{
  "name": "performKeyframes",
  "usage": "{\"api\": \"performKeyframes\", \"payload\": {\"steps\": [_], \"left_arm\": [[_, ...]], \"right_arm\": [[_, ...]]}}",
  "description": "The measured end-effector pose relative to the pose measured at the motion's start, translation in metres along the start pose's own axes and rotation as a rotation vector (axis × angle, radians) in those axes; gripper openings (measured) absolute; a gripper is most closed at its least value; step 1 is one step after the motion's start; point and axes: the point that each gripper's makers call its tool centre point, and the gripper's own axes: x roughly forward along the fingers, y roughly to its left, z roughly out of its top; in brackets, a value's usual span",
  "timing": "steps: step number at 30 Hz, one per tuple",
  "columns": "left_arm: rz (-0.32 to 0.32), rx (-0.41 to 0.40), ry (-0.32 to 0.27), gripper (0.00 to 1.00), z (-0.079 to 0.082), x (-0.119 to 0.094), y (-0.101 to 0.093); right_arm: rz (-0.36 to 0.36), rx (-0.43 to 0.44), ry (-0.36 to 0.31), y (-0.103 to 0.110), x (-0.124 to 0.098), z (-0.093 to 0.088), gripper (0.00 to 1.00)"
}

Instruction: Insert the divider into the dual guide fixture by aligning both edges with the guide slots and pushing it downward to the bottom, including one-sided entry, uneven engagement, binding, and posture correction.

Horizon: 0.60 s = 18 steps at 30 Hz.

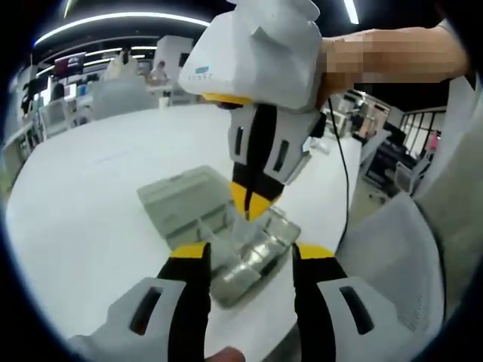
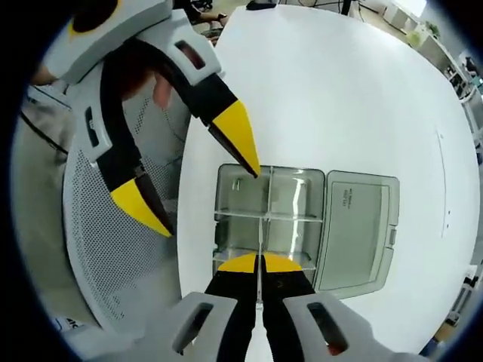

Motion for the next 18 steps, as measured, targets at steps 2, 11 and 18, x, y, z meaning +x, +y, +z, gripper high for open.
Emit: {"api": "performKeyframes", "payload": {"steps": [2, 11, 18], "left_arm": [[-0.001, -0.001, 0.000, 0.42, -0.0001, 0.0003, -0.0007], [0.002, -0.005, -0.005, 0.42, 0.0002, -0.0002, 0.0000], [0.004, -0.007, -0.008, 0.42, 0.0002, -0.0011, -0.0003]], "right_arm": [[0.000, 0.002, 0.003, -0.0011, -0.0003, 0.0008, 0.00], [-0.006, -0.014, 0.055, -0.0045, -0.0043, 0.0016, 0.00], [0.001, -0.011, 0.086, -0.0047, -0.0061, -0.0012, 0.00]]}}
